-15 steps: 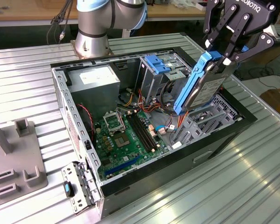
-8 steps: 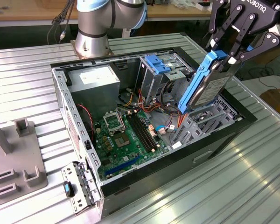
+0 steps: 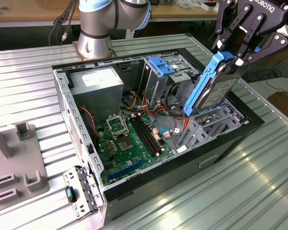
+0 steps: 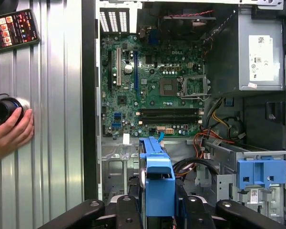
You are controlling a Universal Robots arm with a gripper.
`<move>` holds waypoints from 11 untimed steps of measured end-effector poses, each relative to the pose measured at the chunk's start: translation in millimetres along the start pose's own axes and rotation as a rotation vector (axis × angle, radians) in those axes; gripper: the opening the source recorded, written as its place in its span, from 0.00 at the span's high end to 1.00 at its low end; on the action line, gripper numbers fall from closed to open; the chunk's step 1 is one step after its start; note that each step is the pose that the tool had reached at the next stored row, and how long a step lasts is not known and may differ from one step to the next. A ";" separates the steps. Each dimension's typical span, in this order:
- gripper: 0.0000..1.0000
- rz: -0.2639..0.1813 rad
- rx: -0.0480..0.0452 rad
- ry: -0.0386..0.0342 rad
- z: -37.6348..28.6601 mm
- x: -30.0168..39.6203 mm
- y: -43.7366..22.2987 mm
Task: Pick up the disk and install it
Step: 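Pick up the disk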
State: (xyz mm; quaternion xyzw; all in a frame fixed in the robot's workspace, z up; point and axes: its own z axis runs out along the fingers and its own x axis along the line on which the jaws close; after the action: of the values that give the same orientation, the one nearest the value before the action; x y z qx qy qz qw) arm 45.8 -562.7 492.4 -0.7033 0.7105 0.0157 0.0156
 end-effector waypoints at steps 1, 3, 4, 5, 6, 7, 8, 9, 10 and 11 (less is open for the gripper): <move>0.64 0.000 0.0000 0.0000 0.0 0.0 -0.1; 0.64 0.000 0.0000 -0.0001 0.0 0.0 -0.2; 0.64 0.000 0.0000 -0.0001 0.0 0.0 -0.2; 0.64 0.000 0.0000 0.0000 0.0 0.0 -0.3; 0.64 0.000 0.0000 -0.0001 0.0 0.0 -2.5; 0.64 0.000 0.0000 0.0001 0.0 0.0 -6.9; 0.64 0.000 0.0000 0.0000 0.0 -0.1 -9.0; 0.64 0.000 0.0000 -0.0001 0.1 -0.1 -13.7; 0.64 0.000 0.0000 0.0000 0.0 -0.2 -18.7; 0.64 0.000 0.0000 -0.0001 0.1 -0.2 -24.1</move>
State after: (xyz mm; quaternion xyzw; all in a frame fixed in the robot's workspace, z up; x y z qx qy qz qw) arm 69.8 -562.7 492.3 -0.7033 0.7105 0.0158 0.0156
